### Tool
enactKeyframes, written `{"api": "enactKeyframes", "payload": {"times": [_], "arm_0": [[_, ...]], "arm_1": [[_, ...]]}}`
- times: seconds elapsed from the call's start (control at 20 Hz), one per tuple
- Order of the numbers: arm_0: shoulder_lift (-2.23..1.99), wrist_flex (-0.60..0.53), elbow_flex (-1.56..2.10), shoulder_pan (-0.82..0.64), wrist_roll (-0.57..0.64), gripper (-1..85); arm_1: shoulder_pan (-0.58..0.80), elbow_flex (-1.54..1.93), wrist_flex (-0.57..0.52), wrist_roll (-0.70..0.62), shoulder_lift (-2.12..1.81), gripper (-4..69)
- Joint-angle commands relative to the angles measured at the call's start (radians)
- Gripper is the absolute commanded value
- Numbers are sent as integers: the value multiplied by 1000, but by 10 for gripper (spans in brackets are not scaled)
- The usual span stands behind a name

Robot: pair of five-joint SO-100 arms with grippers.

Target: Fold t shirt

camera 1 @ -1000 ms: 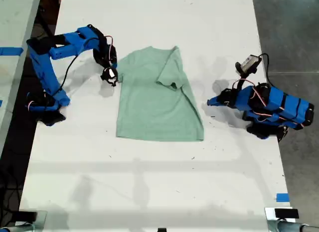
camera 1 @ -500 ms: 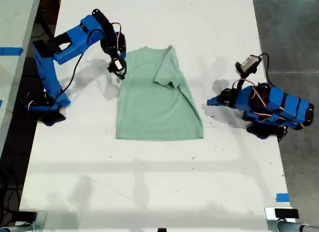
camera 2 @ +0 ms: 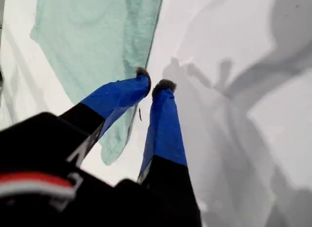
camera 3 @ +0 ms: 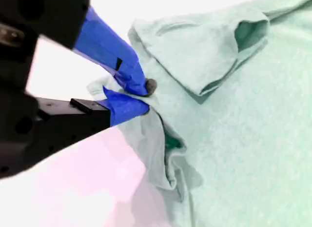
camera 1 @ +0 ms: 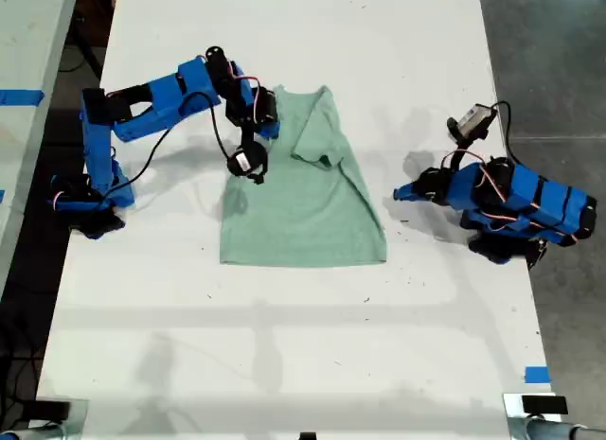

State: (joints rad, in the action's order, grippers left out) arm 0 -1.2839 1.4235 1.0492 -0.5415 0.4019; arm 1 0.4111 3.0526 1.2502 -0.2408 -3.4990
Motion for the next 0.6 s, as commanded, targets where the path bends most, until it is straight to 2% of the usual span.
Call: {"api": "enactKeyframes", "payload": {"times": [0.0, 0.1, 0.15, 0.3, 0.55], "arm_0": [[78, -48, -112, 51, -40, 1], [140, -83, -118, 55, -83, 108], [163, -100, -120, 52, -91, 125], [158, -101, -120, 35, -89, 134], [-123, -9, -118, 0, -72, 109]], "arm_1": [[-6, 57, -29, -5, -9, 44], [-6, 57, -29, -6, -9, 44], [-8, 57, -29, -6, -9, 44], [-8, 57, -29, -6, -9, 44], [-8, 57, -31, -8, -9, 45]]}}
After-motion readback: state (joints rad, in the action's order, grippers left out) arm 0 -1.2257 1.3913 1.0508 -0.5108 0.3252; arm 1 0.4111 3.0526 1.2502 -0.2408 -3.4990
